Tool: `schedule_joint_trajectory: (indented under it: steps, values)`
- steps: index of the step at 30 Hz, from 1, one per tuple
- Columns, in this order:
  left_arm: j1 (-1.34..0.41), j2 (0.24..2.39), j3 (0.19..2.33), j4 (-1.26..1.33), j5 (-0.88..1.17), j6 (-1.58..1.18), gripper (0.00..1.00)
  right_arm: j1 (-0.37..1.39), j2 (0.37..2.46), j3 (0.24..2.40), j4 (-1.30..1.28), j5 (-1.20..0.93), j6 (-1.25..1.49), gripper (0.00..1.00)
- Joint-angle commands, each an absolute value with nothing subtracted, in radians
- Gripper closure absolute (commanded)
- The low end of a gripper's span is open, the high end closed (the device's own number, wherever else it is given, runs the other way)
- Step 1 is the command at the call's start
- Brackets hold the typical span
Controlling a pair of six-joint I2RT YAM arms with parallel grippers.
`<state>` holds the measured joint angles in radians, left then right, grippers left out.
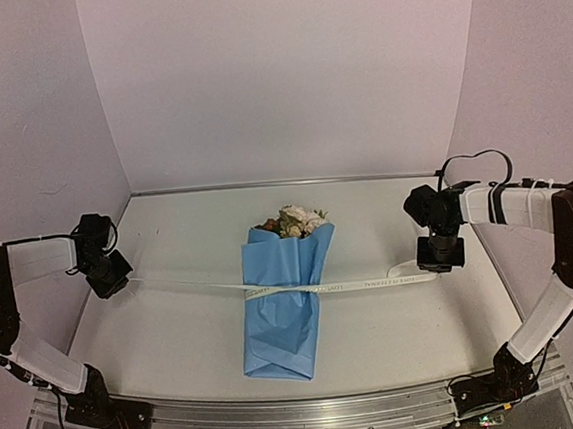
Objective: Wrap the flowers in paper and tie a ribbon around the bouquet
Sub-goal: Tie the ribbon around the folded bouquet.
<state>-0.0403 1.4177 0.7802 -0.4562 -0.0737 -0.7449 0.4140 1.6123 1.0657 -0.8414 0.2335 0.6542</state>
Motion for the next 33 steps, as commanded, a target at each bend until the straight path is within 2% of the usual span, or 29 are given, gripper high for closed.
schedule_joint_trajectory:
  steps: [1,11,18,33]
  values:
    - [0.092,1.432,0.752,-0.41,-0.009,-0.777,1.0,0.341,1.571,1.046,-0.89,0.256,0.672,1.0]
    - [0.323,1.453,0.8,-0.427,0.118,-0.768,1.0,0.104,1.487,0.975,-0.898,0.172,0.702,1.0]
    - [0.434,1.466,0.792,-0.411,0.133,-0.755,1.0,-0.04,1.474,0.941,-0.911,0.139,0.696,1.0]
    - [0.489,1.495,0.794,-0.39,0.142,-0.762,1.0,-0.235,1.471,1.012,-0.969,0.025,0.679,1.0]
